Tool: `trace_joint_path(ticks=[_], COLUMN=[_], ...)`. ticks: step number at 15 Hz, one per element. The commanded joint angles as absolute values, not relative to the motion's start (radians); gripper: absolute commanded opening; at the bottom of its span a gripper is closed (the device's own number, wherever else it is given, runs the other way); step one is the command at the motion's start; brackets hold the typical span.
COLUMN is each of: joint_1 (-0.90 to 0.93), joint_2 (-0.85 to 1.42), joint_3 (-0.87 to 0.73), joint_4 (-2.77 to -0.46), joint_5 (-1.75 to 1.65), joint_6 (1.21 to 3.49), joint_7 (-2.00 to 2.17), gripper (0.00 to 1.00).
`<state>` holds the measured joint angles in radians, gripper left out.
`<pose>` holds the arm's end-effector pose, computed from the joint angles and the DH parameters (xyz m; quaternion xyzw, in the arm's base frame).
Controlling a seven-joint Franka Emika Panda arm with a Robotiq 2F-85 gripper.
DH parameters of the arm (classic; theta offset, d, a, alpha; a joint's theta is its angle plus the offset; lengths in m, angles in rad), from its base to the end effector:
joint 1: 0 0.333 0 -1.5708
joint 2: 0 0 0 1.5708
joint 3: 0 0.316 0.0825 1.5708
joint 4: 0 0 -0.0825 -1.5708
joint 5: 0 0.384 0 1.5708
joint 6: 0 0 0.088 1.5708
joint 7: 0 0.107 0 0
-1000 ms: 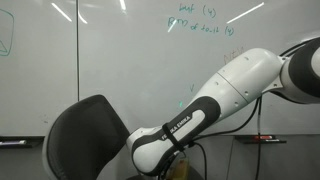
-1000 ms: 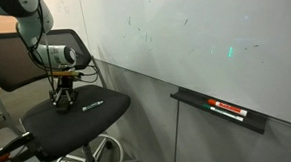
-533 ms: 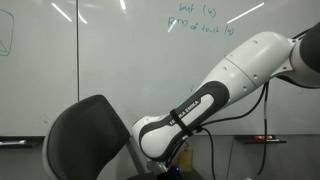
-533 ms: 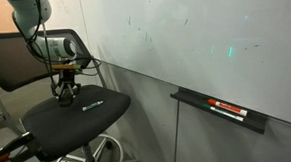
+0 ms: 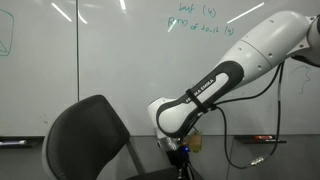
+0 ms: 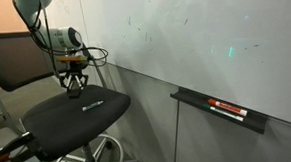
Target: Erase the words on the whiteboard
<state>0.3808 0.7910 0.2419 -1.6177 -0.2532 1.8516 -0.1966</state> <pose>0.5239 0.3390 0.1393 0.8623 0.4343 -0.2505 0.0709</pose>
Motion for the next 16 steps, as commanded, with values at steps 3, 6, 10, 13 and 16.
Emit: trace_joint_path(ticks=[3,6,10,13,16], joint_1=[0.32,0.299,0.273,0.261,0.267], joint_2=[0.636,0.59,0.529,0.493,0.475], joint_3=[0.243,0.231,0.202,0.173,0.13], joint_4=[-1.779,-1.815,-1.861,-1.895,-1.919], joint_5=[-0.249,-0.254,-0.253,-0.255,-0.28], joint_6=[1.957,1.983,2.099,2.223,2.311], joint_7=[-0.221,-0.217,-0.161,-0.103,-0.024], gripper=[0.31,0.31,0.31,0.31,0.31])
